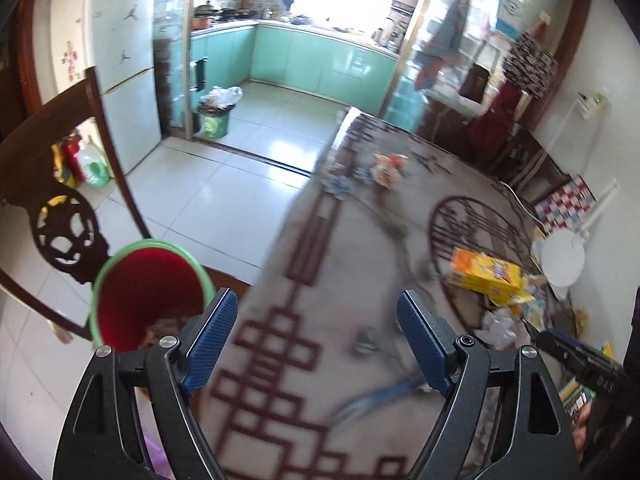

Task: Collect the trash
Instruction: 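Grasp crumpled paper ball with left tool while right tool grasps orange wrapper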

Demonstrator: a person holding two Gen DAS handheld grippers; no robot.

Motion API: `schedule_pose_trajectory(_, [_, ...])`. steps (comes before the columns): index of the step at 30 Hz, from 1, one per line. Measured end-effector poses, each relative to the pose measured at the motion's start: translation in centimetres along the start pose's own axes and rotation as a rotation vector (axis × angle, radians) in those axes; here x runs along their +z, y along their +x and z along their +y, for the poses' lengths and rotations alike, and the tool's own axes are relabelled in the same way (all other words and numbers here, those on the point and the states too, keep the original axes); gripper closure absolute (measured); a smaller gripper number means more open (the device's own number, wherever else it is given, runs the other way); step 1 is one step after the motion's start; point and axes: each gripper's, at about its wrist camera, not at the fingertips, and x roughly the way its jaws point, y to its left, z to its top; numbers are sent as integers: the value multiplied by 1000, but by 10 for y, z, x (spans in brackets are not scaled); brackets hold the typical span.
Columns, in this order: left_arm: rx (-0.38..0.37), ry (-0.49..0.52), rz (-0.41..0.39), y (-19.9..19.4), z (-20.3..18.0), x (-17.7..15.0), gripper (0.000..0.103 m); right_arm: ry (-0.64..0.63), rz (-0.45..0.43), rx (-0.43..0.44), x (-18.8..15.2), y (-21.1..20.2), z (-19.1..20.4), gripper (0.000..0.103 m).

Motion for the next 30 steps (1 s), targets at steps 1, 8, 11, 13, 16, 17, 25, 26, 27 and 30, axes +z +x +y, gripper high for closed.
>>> schedule_pose_trajectory(1, [-15,8,9,3,-13,-4,21,12,-1,-27,2,-4,-20,45])
schedule_pose_trajectory(8, [-74,90,53,17,-100,-32,21,56,126,-193,10,31,-155,45])
schedule_pose_trajectory(11, [-81,147,77,29,-130,-43,21,70,173,-192,13,61,-193,45])
schedule_pose_trajectory(13, [-98,180,119,42,-148,-48,21,83,203,-183,14,83,-205,45])
schedule_pose_trajectory(16, [-128,233,172,63,-177,-56,21,85,236,-160,13,107,-219,50])
schedule_pose_trajectory(17, [-140,246,184,71,-187,-58,21,86,237,-147,12,110,-220,60])
schedule_pose_trajectory(25, [-219,300,273,125,-242,-65,21,106,94,-148,9,55,-225,95])
schedule_pose_trajectory(26, [-224,300,296,134,-247,-67,21,115,79,-152,7,46,-226,95])
schedule_pose_trajectory(27, [-220,300,315,141,-250,-68,21,127,68,-153,6,39,-225,95])
schedule_pose_trajectory(30, [-216,280,356,157,-257,-73,25,157,54,-140,5,24,-222,95])
